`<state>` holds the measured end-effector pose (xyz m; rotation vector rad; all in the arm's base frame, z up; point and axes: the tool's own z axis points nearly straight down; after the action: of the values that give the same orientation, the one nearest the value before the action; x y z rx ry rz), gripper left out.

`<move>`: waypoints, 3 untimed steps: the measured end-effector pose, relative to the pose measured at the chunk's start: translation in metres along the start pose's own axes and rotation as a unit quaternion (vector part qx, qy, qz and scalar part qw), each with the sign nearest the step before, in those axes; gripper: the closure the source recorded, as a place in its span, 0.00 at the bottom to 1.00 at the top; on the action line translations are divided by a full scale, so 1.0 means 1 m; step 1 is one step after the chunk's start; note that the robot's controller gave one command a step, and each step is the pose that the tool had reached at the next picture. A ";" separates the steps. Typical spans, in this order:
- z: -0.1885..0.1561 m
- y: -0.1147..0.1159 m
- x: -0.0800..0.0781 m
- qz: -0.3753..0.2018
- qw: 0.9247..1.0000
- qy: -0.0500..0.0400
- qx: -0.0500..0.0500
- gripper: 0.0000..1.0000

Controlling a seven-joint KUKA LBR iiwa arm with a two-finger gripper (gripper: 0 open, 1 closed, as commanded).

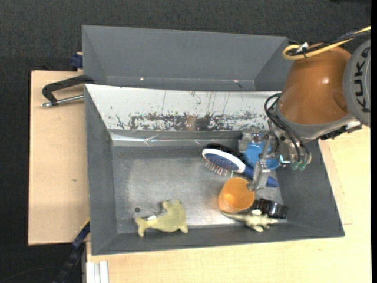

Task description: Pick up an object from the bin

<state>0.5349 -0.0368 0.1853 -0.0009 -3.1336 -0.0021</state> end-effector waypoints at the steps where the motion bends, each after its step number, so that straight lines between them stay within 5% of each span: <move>1: 0.107 0.004 -0.003 -0.275 0.961 -0.003 0.000 0.00; 2: 0.110 -0.030 0.009 -0.362 0.932 -0.011 -0.002 0.00; 3: 0.113 -0.033 0.011 -0.362 0.932 -0.009 -0.001 1.00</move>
Offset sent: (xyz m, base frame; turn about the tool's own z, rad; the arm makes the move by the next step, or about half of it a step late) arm 0.0022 0.0021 -0.1068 -0.5570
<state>0.5229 -0.0692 0.0720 1.1411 -2.9390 -0.0107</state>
